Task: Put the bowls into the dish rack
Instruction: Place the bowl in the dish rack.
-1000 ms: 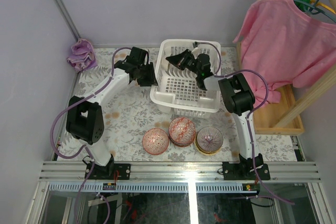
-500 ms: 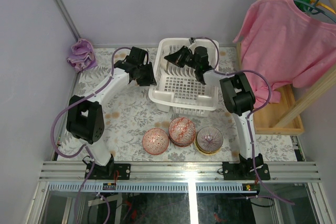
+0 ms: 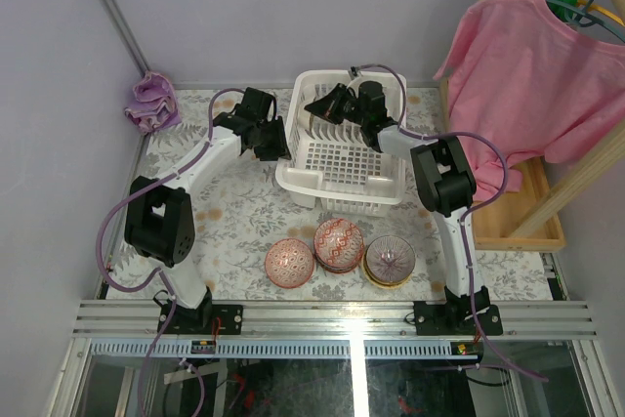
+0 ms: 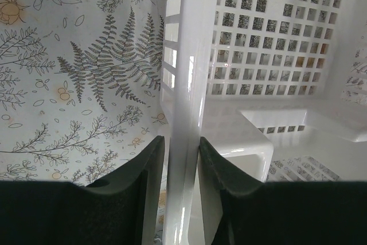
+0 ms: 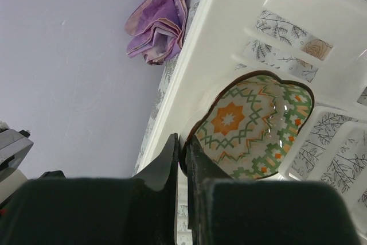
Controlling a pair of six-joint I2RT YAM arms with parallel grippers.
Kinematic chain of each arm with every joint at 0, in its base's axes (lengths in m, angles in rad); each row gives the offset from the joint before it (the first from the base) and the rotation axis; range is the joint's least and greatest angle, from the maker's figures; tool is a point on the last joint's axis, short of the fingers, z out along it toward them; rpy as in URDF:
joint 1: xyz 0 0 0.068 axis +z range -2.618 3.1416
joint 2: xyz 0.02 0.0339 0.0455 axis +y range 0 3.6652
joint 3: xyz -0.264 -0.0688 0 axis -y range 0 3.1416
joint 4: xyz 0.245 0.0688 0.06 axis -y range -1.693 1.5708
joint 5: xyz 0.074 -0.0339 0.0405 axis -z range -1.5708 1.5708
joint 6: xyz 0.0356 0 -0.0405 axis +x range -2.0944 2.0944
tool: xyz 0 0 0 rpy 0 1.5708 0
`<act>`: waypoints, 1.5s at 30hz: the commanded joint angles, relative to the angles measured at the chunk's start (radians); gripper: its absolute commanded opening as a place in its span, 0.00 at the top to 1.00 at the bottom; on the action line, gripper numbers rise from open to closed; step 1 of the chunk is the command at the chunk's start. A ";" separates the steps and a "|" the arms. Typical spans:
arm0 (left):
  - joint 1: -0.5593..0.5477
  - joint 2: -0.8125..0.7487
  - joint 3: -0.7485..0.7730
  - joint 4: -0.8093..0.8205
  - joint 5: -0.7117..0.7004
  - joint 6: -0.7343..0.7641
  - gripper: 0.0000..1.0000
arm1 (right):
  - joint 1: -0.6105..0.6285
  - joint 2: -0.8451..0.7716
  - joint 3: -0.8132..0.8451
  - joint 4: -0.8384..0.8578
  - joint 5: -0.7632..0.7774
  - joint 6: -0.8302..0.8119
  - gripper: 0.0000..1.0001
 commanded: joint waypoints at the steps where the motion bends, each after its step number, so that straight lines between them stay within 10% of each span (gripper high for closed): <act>1: 0.007 0.013 0.011 0.018 -0.004 0.007 0.72 | 0.007 0.041 -0.065 -0.278 0.104 -0.129 0.99; 45: 0.007 0.013 0.018 0.008 -0.016 0.006 0.73 | 0.001 0.037 -0.108 -0.700 0.292 -0.350 0.91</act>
